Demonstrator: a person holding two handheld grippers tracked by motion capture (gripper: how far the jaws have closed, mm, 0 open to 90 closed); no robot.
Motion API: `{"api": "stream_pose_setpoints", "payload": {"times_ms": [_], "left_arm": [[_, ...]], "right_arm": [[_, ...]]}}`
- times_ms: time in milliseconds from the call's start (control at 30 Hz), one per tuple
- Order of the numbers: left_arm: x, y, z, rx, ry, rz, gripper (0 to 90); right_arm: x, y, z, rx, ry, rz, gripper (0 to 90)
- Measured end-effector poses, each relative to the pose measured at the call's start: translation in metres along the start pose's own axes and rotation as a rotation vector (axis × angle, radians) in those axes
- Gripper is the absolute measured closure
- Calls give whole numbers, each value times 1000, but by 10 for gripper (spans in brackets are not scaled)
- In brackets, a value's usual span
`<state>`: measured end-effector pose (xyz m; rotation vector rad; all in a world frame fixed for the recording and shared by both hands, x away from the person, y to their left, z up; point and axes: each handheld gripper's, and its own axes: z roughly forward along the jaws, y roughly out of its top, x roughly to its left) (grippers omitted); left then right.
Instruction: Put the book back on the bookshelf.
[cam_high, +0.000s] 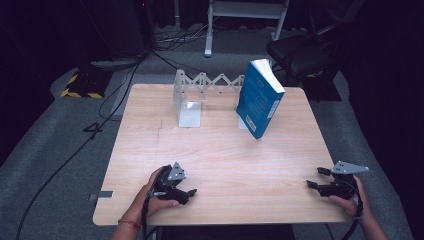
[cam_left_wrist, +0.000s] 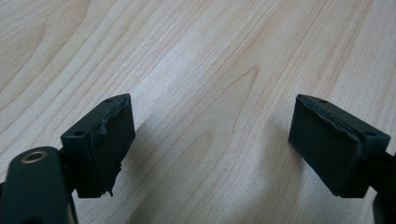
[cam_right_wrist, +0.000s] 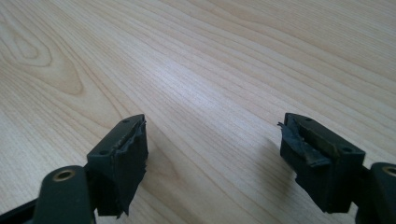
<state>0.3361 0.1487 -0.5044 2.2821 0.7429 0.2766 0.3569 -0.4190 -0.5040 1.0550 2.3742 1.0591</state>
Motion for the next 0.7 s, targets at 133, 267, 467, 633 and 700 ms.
{"api": "stream_pose_setpoints", "payload": {"times_ms": [133,267,467,633,700], "left_arm": [[1,1,1,-2,-2,0,148],[1,1,1,-2,-2,-2,148],[2,1,1,-2,0,-4,148],[3,2,2,-2,3,-2,149],[3,2,2,-2,4,-6,148]], "right_arm": [[0,1,1,0,-1,2,236],[0,1,1,-1,-3,0,235],[0,1,1,-1,-6,0,233],[0,1,2,1,-6,3,231],[0,1,2,1,-7,3,231]]}}
